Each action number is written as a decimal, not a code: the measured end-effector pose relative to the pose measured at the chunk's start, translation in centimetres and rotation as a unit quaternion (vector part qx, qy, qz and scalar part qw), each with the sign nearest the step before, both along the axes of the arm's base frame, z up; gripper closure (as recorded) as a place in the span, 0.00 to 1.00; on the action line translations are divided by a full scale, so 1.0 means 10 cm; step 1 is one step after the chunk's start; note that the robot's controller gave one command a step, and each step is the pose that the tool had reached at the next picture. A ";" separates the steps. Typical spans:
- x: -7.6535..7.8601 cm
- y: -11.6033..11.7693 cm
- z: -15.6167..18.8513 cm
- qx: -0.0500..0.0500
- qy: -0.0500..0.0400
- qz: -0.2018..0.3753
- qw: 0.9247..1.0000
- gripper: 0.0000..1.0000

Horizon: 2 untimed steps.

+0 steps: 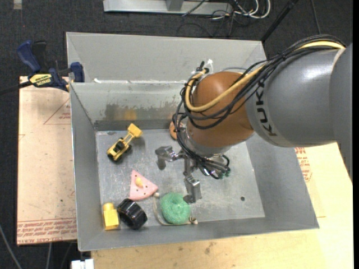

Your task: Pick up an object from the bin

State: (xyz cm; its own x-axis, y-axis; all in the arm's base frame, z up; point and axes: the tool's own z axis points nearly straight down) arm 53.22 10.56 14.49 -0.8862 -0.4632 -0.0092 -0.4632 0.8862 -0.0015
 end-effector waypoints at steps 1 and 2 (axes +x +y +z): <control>-0.29 0.18 -0.47 -0.001 0.002 0.076 0.997 0.00; -0.53 0.38 -0.74 0.000 0.005 0.005 1.000 1.00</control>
Offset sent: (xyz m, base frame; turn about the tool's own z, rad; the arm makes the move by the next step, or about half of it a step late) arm -0.0533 0.0359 -0.0749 -0.0093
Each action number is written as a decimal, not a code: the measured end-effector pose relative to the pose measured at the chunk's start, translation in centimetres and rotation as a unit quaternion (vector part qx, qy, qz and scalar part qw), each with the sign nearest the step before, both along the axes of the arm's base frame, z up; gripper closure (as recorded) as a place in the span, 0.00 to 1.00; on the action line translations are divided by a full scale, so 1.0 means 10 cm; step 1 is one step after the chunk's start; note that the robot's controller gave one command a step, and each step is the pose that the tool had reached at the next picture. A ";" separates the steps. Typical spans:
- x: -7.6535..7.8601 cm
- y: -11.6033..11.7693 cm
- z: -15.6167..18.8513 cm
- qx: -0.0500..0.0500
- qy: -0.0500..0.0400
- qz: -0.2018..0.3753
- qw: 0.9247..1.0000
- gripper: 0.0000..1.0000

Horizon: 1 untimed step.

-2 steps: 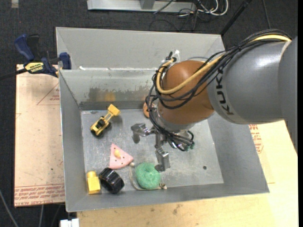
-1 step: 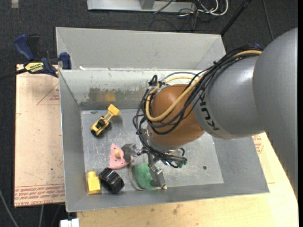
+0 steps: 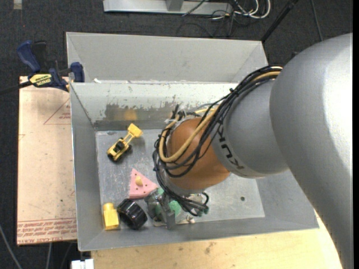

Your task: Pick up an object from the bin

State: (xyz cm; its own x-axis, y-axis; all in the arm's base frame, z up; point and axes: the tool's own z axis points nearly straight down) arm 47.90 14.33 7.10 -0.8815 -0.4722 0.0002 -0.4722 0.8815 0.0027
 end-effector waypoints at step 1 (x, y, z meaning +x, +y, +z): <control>0.00 0.00 0.00 0.000 0.000 0.000 1.000 1.00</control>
Offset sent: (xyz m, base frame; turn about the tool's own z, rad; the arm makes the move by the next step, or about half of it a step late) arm 0.0209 0.0269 0.0087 0.0784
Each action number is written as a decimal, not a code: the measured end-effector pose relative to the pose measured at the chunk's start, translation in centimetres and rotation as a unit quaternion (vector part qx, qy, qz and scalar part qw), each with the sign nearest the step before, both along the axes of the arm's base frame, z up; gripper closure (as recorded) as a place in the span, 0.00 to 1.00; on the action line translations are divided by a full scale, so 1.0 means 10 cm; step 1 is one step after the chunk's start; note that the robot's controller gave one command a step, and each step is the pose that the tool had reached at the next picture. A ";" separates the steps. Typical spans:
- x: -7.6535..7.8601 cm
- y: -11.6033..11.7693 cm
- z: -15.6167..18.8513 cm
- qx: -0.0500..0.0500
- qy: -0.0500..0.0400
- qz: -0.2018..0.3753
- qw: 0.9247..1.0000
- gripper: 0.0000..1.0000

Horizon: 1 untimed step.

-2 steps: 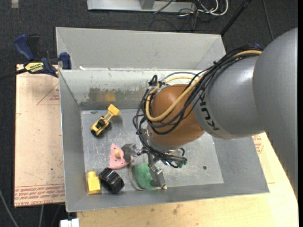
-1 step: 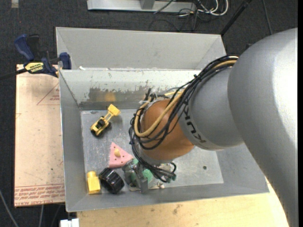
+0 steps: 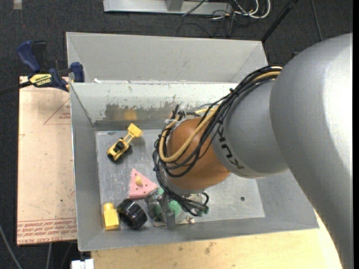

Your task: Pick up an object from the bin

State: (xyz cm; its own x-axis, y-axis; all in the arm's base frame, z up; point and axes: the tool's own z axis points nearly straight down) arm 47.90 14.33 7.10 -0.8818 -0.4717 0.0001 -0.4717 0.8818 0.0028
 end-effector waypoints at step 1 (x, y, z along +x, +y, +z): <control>0.15 0.18 0.06 0.000 -0.001 -0.027 1.000 1.00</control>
Offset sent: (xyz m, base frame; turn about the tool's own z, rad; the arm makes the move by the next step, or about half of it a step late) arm 0.0373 0.0425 0.0166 0.0517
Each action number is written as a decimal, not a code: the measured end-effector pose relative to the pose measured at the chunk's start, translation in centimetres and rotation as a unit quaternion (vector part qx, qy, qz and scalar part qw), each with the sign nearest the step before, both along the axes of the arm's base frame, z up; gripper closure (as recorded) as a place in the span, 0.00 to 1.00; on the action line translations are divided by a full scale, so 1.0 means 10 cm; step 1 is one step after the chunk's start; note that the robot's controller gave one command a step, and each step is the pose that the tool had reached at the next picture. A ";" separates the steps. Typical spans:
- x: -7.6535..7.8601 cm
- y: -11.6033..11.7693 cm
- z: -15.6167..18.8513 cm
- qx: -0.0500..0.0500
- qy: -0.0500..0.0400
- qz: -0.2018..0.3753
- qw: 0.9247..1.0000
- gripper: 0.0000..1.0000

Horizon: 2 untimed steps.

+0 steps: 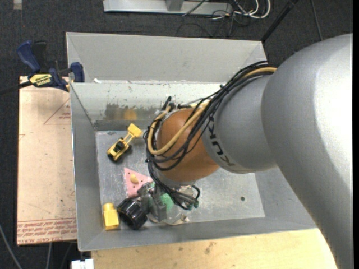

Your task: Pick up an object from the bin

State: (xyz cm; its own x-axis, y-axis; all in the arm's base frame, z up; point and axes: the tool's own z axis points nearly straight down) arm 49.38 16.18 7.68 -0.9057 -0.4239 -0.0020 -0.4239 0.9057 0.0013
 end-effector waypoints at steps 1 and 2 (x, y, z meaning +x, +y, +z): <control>0.24 0.26 0.11 0.001 -0.001 0.002 1.000 1.00; 0.16 0.07 -0.07 -0.001 0.001 0.020 1.000 0.00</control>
Offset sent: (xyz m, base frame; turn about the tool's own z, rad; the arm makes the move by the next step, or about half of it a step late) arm 0.0160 0.0072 -0.0068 -0.0432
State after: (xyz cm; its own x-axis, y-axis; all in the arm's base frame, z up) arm 50.95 16.91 6.94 -0.8876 -0.4606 0.0008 -0.4606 0.8876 0.0013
